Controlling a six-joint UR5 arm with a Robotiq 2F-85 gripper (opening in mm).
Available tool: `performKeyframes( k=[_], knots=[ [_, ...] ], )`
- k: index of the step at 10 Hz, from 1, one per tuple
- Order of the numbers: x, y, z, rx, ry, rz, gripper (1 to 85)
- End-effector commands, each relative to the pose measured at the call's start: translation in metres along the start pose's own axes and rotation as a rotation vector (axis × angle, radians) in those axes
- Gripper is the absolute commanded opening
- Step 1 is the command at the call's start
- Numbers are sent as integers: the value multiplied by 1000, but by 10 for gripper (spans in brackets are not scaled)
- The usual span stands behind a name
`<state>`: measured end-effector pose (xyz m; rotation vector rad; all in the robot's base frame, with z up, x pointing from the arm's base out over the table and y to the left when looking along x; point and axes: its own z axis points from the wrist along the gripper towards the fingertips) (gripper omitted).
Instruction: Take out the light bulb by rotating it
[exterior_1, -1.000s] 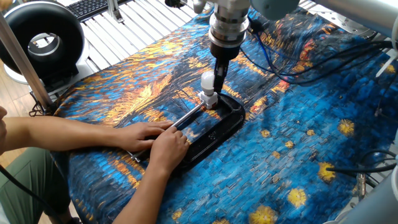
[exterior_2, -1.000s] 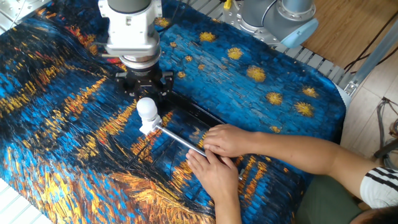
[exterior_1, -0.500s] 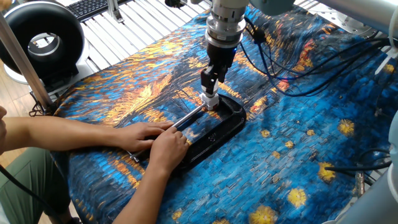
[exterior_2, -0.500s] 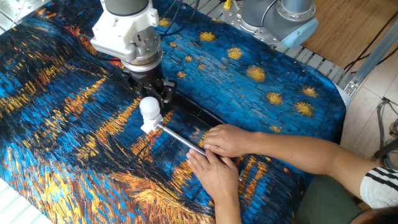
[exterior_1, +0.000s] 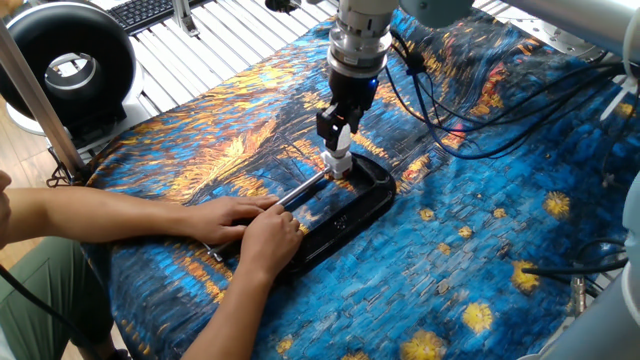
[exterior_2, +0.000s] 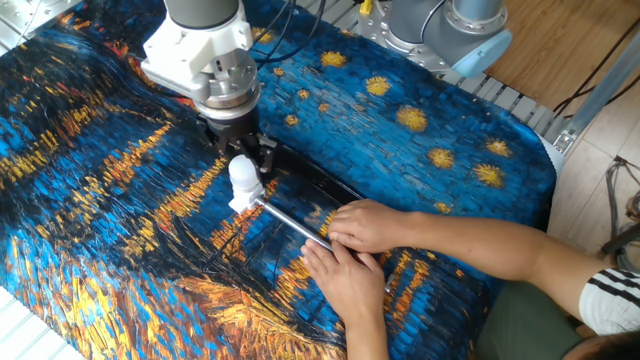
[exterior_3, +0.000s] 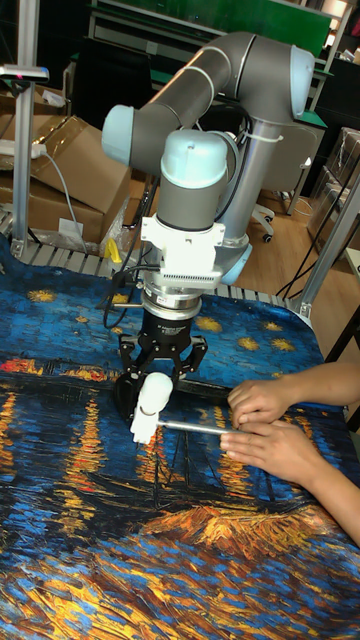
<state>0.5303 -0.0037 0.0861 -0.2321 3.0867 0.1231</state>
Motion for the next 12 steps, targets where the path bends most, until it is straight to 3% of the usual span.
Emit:
performKeyframes(
  k=[1, 8, 12],
  knots=[
    [-7, -1, 1, 4, -14, 28, 553],
    [-12, 2, 4, 13, -12, 69, 523],
    [-10, -4, 3, 32, -12, 80, 360]
  ],
)
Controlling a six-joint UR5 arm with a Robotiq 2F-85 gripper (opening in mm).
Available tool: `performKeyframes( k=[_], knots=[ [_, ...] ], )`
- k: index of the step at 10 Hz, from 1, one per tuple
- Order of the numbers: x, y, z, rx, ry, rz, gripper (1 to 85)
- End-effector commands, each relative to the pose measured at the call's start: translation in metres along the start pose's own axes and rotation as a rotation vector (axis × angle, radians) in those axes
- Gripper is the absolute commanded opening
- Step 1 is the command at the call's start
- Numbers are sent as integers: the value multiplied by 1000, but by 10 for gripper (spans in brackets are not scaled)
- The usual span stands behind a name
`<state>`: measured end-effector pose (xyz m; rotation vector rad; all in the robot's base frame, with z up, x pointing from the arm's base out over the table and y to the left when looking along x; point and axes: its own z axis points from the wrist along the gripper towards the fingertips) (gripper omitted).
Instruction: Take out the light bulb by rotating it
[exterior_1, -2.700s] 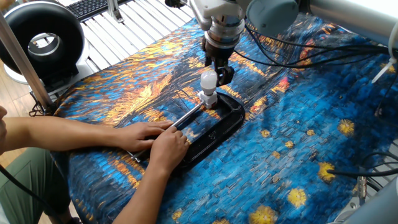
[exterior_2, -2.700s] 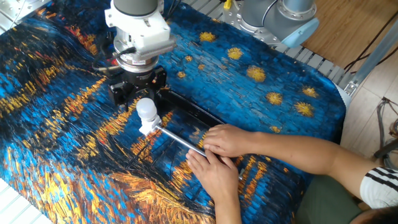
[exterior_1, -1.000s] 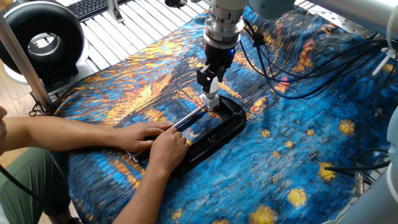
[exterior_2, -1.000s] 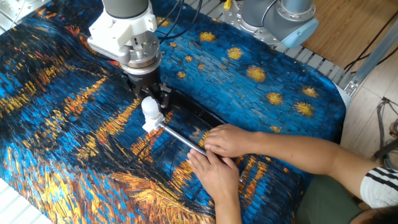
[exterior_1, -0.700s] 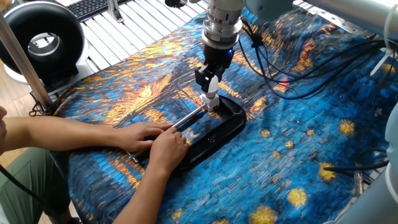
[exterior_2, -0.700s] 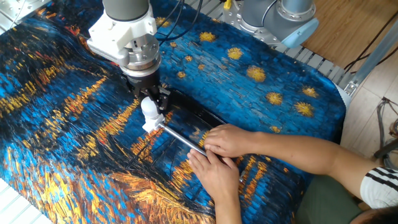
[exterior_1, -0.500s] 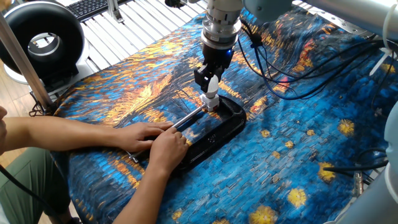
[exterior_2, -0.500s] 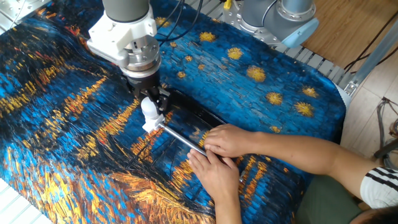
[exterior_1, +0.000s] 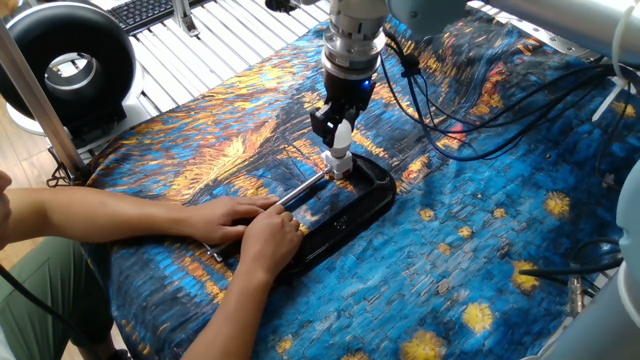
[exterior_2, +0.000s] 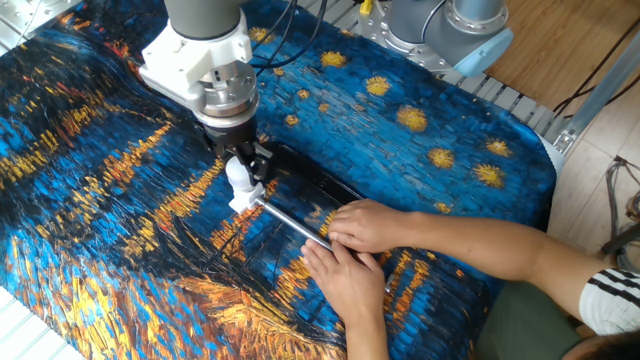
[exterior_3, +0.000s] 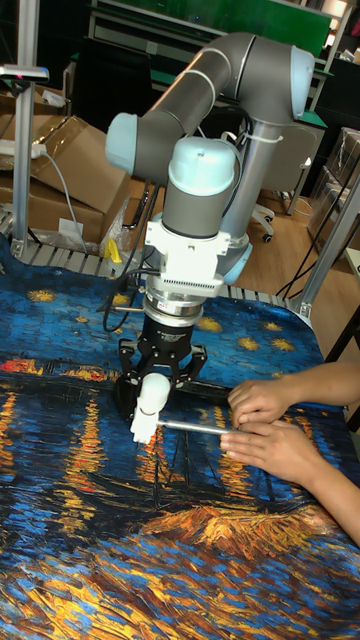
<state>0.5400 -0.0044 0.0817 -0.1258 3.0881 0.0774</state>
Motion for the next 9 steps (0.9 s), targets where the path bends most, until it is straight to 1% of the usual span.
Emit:
performKeyframes(
  k=[1, 2, 3, 4, 5, 7, 8, 9],
  knots=[
    [-7, -1, -2, -1, -27, 31, 300],
    [-7, 0, -2, 5, -28, 37, 240],
    [-11, 2, -2, 8, -46, 44, 193],
    [-14, 5, -2, 6, -61, 26, 127],
    [-15, 6, -3, 4, -66, -20, 130],
    [-15, 10, -4, -20, -73, -73, 130],
    [-16, 9, -3, -23, -83, -109, 130],
    [-16, 10, -3, -38, -93, -131, 137]
  ],
)
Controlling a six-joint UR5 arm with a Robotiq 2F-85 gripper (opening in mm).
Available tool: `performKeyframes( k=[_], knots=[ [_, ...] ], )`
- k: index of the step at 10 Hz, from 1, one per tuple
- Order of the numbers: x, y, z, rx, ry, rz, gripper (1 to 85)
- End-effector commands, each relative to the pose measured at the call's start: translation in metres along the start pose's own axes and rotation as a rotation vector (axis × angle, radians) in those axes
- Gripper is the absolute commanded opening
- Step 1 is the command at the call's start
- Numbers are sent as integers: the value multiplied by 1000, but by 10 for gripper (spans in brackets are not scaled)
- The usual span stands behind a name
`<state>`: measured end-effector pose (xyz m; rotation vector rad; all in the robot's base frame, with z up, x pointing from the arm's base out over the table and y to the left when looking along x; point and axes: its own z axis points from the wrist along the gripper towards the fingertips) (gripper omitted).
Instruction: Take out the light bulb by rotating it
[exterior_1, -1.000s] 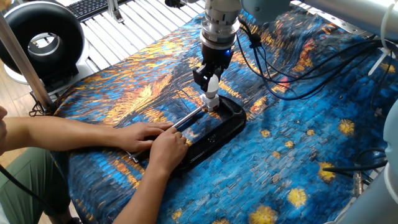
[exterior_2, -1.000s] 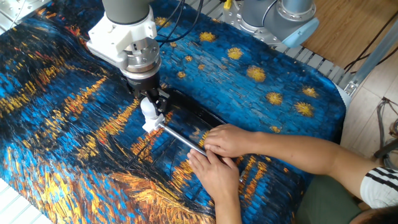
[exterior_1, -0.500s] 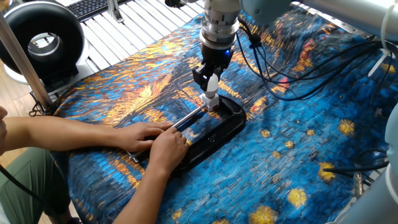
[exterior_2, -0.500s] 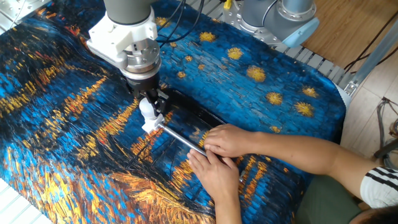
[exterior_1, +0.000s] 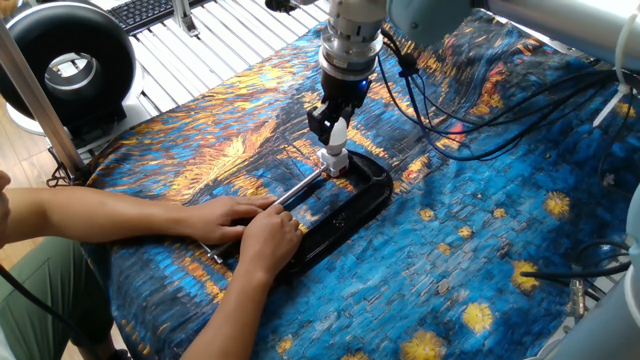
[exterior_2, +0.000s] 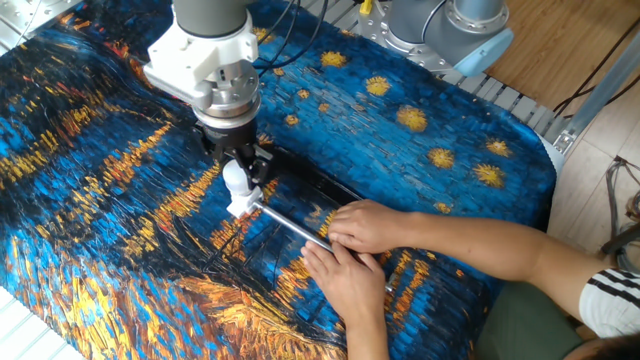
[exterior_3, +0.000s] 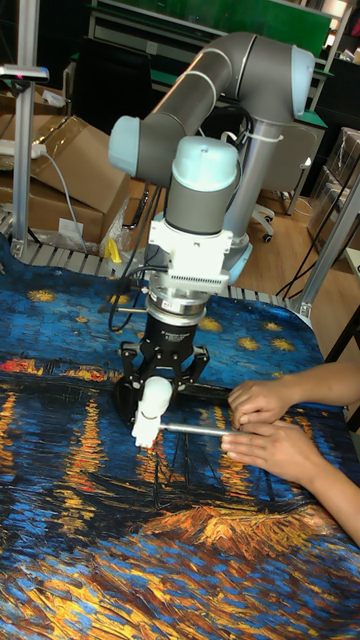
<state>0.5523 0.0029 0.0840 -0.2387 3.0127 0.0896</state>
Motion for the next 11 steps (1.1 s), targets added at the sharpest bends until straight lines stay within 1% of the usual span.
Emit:
performKeyframes(
  k=[1, 2, 4, 5, 6, 7, 9, 11],
  knots=[
    [-3, 2, 0, -34, -31, -73, 137],
    [-2, -1, 0, -27, -32, -92, 137],
    [0, -9, 0, -2, -22, -138, 130],
    [3, -14, 0, 19, -10, -159, 117],
    [4, -17, -1, 44, -5, -165, 70],
    [3, -18, -2, 65, -5, -180, 60],
    [2, -16, -1, 71, -11, -184, 60],
    [0, -14, 0, 61, -24, -209, 53]
  ],
)
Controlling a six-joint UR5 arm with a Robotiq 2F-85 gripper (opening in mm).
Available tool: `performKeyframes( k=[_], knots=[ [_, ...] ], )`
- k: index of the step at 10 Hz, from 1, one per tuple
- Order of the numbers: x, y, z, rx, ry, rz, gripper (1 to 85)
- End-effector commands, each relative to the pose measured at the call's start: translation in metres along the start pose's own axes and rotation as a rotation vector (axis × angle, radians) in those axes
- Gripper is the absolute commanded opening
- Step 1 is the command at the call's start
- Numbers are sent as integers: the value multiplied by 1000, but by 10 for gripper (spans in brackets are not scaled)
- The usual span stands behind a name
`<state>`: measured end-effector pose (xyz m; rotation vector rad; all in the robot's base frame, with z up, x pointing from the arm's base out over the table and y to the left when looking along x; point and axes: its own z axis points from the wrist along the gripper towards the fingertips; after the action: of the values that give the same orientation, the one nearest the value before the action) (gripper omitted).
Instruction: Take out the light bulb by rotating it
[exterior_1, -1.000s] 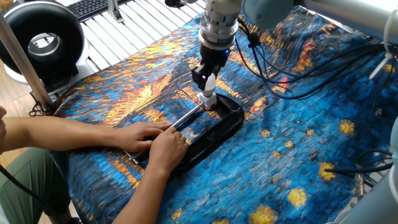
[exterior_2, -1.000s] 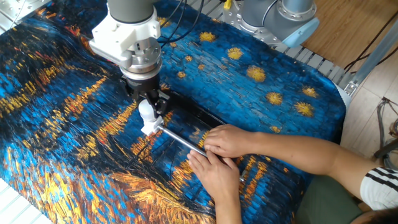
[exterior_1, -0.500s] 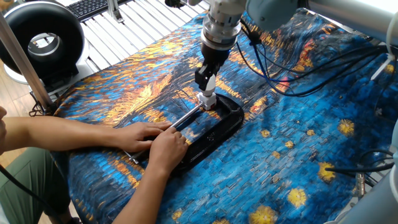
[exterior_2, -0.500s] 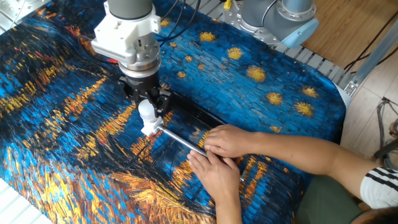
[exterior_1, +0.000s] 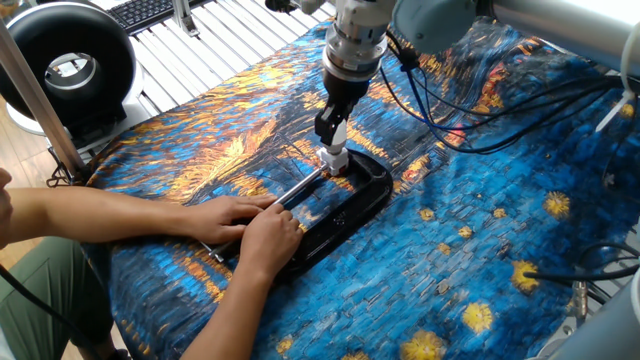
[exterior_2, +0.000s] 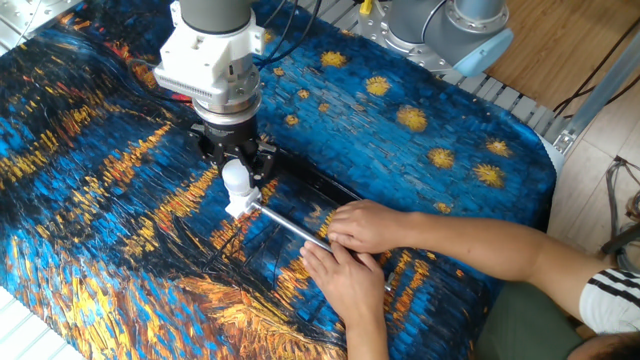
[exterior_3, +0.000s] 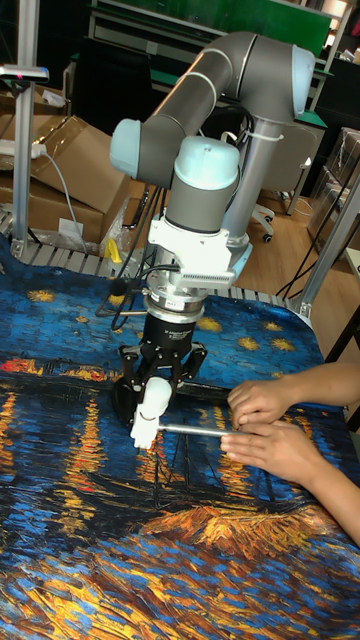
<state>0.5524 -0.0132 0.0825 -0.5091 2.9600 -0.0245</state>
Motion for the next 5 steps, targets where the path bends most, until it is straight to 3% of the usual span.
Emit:
performKeyframes(
  k=[1, 5],
  knots=[
    [-3, 1, 0, -3, -18, -44, 53],
    [-1, 4, 0, -14, -14, -134, 37]
  ],
)
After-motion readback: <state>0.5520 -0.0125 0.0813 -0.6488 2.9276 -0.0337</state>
